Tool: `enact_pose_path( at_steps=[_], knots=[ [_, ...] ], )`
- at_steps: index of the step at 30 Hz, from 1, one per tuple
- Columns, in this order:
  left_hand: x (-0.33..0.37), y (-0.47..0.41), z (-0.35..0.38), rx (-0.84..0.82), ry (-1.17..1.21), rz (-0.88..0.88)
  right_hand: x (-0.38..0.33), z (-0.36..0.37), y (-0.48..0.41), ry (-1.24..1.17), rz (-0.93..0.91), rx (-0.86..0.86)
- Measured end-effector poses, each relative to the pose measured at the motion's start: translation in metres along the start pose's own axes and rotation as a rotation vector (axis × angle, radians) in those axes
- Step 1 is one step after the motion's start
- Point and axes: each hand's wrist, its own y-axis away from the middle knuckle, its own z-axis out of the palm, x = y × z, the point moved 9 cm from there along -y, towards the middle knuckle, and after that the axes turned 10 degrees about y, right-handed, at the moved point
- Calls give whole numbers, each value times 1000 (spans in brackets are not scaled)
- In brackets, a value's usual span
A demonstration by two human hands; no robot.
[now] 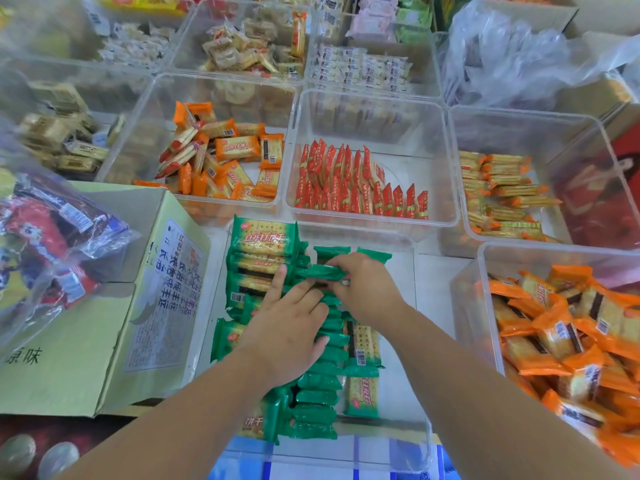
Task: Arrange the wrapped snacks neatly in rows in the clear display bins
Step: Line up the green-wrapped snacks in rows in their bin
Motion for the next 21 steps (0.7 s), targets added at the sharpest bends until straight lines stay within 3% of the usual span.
enact_pose_path(
  at_steps=[3,11,13,17,21],
  knots=[
    [0,1,-1,3,-2,15,-1,11,4,57,12,0],
    [-8,3,9,8,-11,-44,-1,18,14,134,-45,-205],
    [-8,1,12,11,-20,-43,1,12,17,285,-44,-187],
    [-9,2,13,-7,-9,-59,4,-12,20,872,-98,-39],
    [-8,2,13,-24,14,-66,13,-5,22,956,-197,-166]
  ],
)
